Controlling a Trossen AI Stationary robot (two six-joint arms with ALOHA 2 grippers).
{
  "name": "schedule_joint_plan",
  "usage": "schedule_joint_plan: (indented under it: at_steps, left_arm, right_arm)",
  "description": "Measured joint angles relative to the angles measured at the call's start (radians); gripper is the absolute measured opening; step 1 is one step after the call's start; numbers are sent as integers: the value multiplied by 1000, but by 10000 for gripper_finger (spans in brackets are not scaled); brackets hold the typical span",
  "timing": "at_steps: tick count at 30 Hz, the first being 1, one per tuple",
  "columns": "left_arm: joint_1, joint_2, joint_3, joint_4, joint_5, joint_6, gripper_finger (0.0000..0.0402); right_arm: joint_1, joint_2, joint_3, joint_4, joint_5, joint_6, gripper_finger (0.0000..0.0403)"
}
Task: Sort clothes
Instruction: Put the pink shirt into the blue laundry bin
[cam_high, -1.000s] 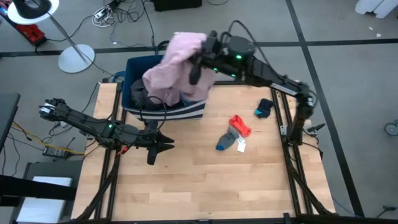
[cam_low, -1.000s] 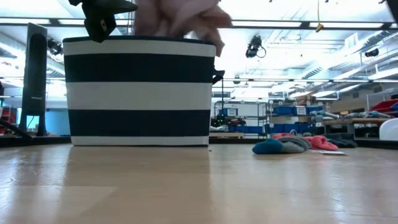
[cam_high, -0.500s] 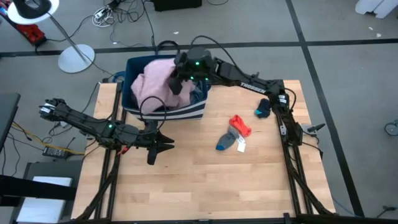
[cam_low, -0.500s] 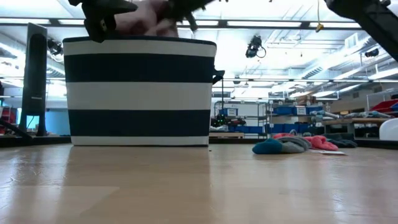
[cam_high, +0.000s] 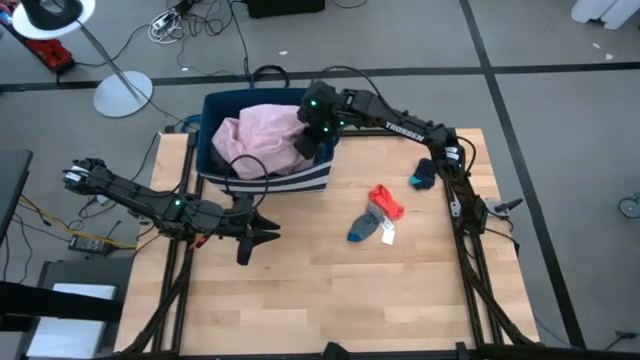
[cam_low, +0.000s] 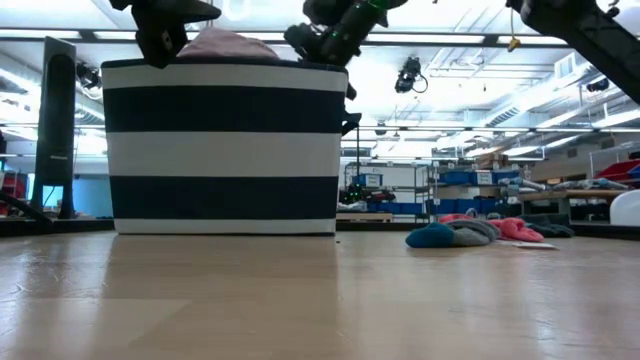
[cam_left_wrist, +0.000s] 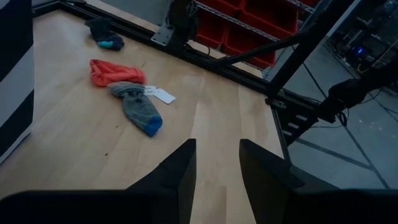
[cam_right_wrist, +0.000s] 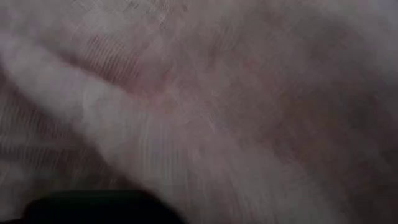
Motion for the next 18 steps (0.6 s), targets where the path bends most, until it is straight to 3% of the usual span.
schedule_joint_plan:
  at_steps: [10, 18]
  left_arm:
    - [0, 0, 0, -6, 0, 0, 127]
    - [0, 0, 0, -7, 0, 0, 127]
  right_arm:
    - [-8, -14, 46, -36, -153, 2, 217]
    - [-48, -143, 53, -64, -197, 4, 264]
